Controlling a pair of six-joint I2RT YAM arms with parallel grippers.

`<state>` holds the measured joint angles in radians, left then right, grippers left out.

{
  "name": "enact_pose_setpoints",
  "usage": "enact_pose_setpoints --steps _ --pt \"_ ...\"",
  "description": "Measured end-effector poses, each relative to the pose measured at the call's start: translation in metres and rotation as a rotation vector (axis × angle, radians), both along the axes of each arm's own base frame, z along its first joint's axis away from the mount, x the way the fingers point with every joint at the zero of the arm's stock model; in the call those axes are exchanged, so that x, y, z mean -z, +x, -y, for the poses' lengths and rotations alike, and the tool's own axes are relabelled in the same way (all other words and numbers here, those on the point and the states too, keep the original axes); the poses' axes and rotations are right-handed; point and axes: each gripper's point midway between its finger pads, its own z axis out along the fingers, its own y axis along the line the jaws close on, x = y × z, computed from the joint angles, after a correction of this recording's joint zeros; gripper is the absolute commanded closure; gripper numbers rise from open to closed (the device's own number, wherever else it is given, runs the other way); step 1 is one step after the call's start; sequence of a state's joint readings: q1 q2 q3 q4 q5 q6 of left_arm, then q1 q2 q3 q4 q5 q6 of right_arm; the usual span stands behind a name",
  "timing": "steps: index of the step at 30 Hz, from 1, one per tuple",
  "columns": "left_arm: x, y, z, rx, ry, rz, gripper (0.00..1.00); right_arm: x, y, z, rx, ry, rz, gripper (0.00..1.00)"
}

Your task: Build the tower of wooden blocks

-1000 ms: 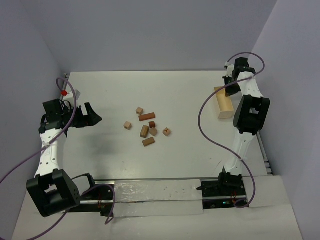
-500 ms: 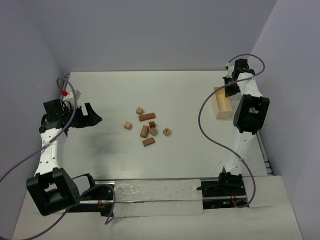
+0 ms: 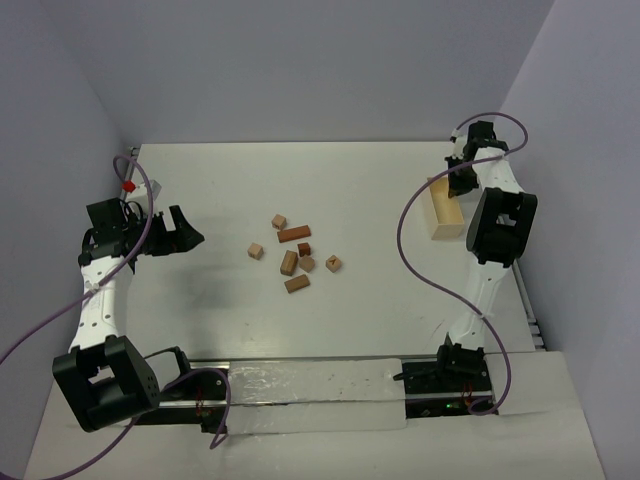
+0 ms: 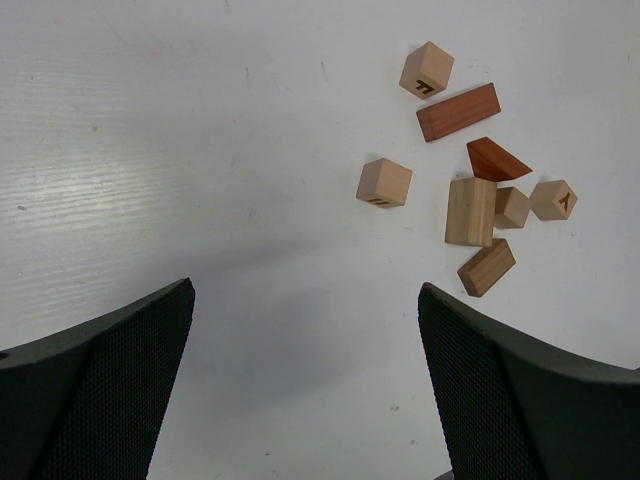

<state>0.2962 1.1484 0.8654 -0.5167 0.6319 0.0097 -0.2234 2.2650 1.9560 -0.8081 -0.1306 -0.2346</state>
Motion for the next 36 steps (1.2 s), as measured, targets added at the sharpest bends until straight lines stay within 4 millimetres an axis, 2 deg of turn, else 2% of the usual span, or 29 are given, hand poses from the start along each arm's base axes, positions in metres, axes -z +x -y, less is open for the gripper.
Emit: enact_pose_setpoints --steps 6,8,13,16,19,27,31,36 --pt "0.001 0.0 -0.001 -0.003 0.003 -0.001 0.01 0.011 -0.002 -0.001 0.009 0.012 -0.023 0.74" --pt "0.001 0.001 -0.001 -0.005 0.003 -0.004 0.01 0.016 -0.002 -0.001 0.009 0.014 -0.032 0.65" --pt "0.003 0.001 -0.001 -0.005 0.002 -0.01 0.01 0.018 -0.004 -0.002 0.012 0.017 -0.038 0.34" --pt "0.003 0.001 -0.001 -0.005 0.002 -0.01 0.01 0.018 -0.004 -0.003 0.012 0.022 -0.04 0.25" --pt "0.003 0.001 -0.001 -0.005 0.002 -0.009 0.01 0.019 -0.005 -0.004 0.011 0.027 -0.043 0.22" --pt "0.003 0.001 -0.001 -0.005 0.002 -0.009 0.01 0.014 -0.007 -0.005 0.007 0.031 -0.042 0.2" --pt "0.003 0.001 -0.001 -0.005 0.002 -0.009 0.01 -0.001 -0.009 -0.005 -0.005 0.021 -0.025 0.18" --pt "0.003 0.001 -0.001 -0.005 0.002 -0.009 0.01 -0.039 -0.012 -0.005 -0.028 0.0 0.021 0.03"
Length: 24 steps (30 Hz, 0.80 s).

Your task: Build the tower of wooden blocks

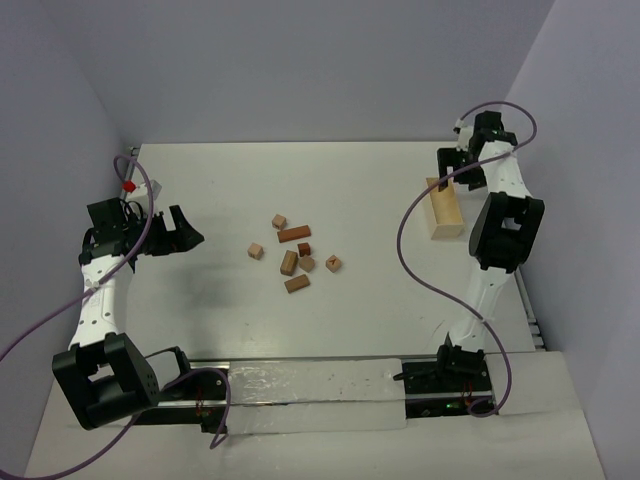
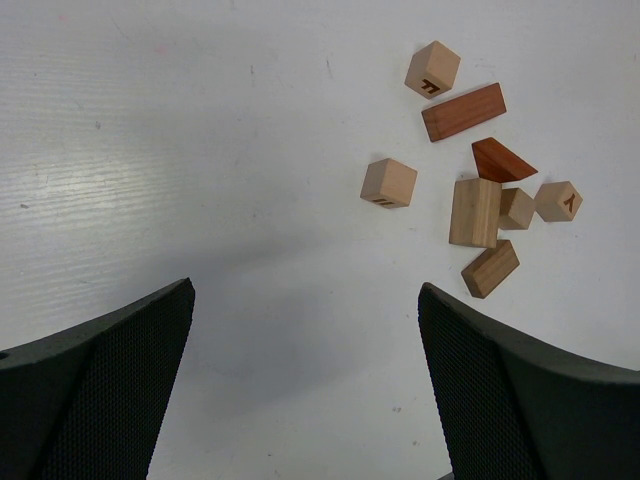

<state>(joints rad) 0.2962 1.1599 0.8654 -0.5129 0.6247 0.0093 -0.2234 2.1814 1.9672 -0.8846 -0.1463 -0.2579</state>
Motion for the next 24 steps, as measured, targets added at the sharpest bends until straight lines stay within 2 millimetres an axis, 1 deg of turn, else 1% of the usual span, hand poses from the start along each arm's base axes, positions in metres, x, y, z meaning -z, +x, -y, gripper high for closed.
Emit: enact_pose_setpoints --steps 3,6,8,11,13,14,16,19,21,24 --pt "0.0 0.0 0.0 0.0 0.0 0.0 0.01 -0.039 0.002 -0.001 -0.016 -0.008 0.064 0.0" --pt "0.001 0.0 -0.001 -0.006 0.006 -0.002 0.01 -0.089 0.004 -0.004 -0.032 -0.014 0.156 0.0" --pt "0.001 0.0 -0.002 -0.011 0.01 -0.003 0.01 -0.122 0.0 -0.009 -0.044 -0.017 0.218 0.0" --pt "0.001 0.001 -0.004 -0.016 0.015 -0.004 0.03 -0.169 -0.015 -0.023 -0.067 -0.03 0.309 0.0" --pt "0.001 0.001 -0.004 -0.018 0.018 -0.004 0.02 -0.196 -0.029 -0.042 -0.098 -0.035 0.368 0.0" --pt "0.0 0.002 -0.005 -0.019 0.019 -0.004 0.01 -0.206 -0.036 -0.058 -0.124 -0.031 0.403 0.0" --pt "-0.002 0.006 -0.007 -0.023 0.024 0.0 0.01 -0.219 -0.055 -0.096 -0.197 -0.01 0.458 0.0" --pt "-0.007 0.011 -0.01 -0.033 0.039 0.01 0.01 -0.222 -0.085 -0.156 -0.34 0.039 0.512 0.0" --pt "-0.009 0.014 -0.011 -0.039 0.056 0.016 0.02 -0.216 -0.101 -0.191 -0.432 0.069 0.546 0.0" --pt "-0.01 0.018 -0.01 -0.043 0.096 0.016 0.02 -0.191 -0.127 -0.228 -0.536 0.098 0.542 0.0"
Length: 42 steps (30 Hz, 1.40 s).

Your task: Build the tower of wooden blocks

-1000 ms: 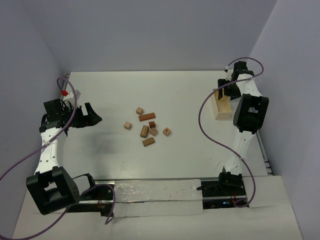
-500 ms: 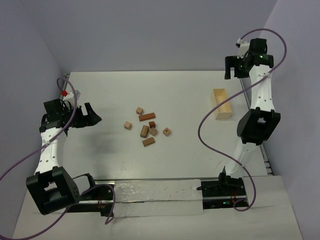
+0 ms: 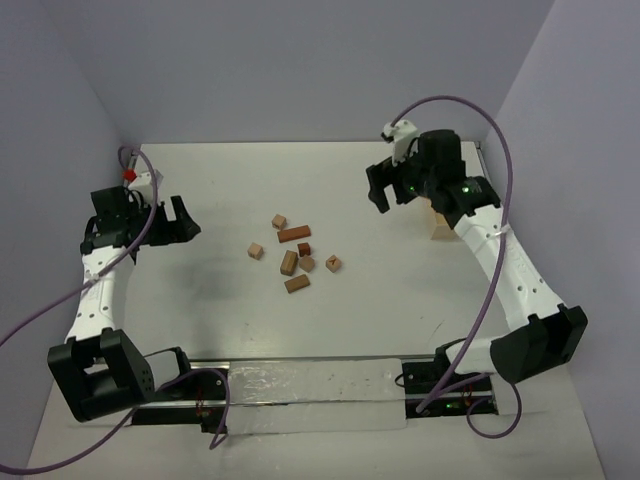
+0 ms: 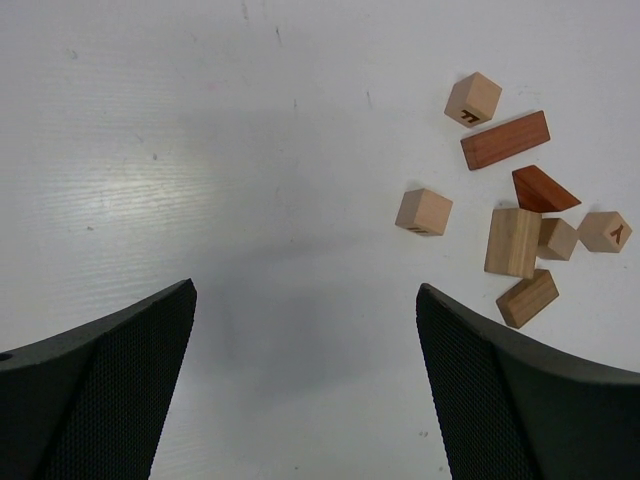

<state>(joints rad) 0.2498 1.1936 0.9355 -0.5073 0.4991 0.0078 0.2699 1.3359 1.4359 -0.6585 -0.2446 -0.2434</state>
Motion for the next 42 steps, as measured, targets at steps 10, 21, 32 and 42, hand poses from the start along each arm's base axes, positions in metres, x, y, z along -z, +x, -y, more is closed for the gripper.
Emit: enact_pose_setpoints --steps 10,21,32,42 --pt "-0.025 0.027 0.075 0.201 0.167 0.058 0.01 0.064 -0.011 -0.018 0.039 -0.096 -0.059 0.0" --pt "-0.079 0.066 0.127 0.31 0.279 0.145 0.15 0.062 0.002 0.017 0.214 -0.198 0.005 0.0" --pt "-0.039 0.066 0.186 0.667 0.448 0.107 0.19 0.048 0.011 0.031 0.218 -0.279 0.114 0.0" --pt "0.0 0.095 0.254 1.005 0.483 0.07 0.29 0.071 -0.009 0.035 0.143 -0.274 0.068 0.0"
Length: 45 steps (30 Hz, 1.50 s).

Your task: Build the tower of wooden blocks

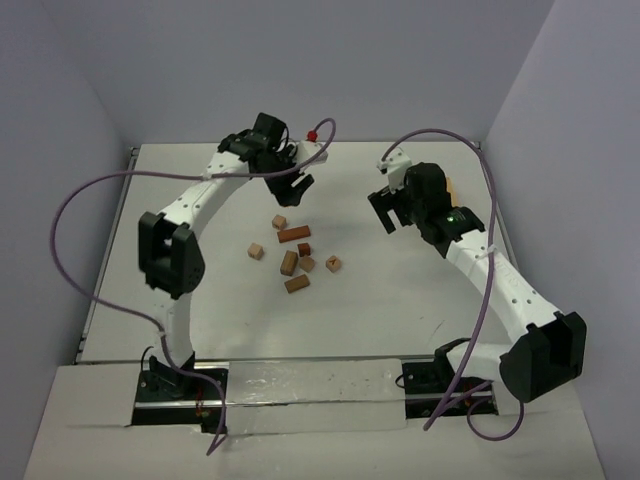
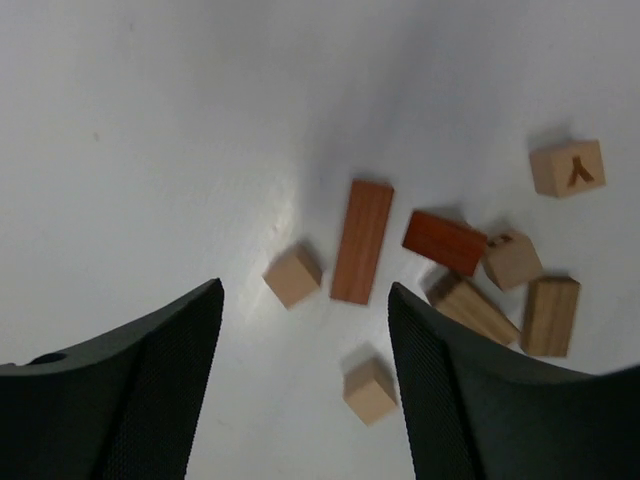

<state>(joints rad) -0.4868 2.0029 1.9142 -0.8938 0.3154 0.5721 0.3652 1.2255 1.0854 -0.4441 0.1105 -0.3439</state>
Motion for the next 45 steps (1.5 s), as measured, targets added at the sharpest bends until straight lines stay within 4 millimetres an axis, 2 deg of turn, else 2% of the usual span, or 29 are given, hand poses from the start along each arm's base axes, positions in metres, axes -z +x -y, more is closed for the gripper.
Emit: enact_pose_setpoints --steps 2,4,9,15,22,35,41,45 --pt "0.006 0.018 0.017 0.037 -0.012 -0.014 0.32 -0.001 0.002 0.009 0.007 0.003 0.007 0.0" --pt "0.018 0.025 0.024 0.051 -0.007 -0.044 0.32 -0.001 0.001 0.017 0.009 0.004 0.016 0.0" --pt "0.052 0.009 0.024 0.082 0.052 -0.118 0.34 -0.01 -0.001 0.013 -0.038 0.03 0.041 0.0" --pt "0.077 -0.011 0.026 0.148 0.115 -0.172 0.35 -0.011 0.005 0.006 -0.062 0.049 0.021 0.0" --pt "0.109 -0.017 0.016 0.137 0.179 -0.223 0.35 -0.006 0.01 0.002 -0.07 0.053 -0.02 0.0" --pt "0.133 -0.011 0.005 0.101 0.243 -0.217 0.44 -0.004 0.012 0.003 -0.063 0.047 -0.047 0.0" --pt "0.148 -0.016 0.0 0.091 0.272 -0.23 0.48 -0.001 0.014 0.006 -0.054 0.042 -0.059 0.0" --pt "0.149 -0.013 0.002 0.081 0.273 -0.211 0.67 -0.001 0.019 0.009 -0.046 0.037 -0.06 0.0"
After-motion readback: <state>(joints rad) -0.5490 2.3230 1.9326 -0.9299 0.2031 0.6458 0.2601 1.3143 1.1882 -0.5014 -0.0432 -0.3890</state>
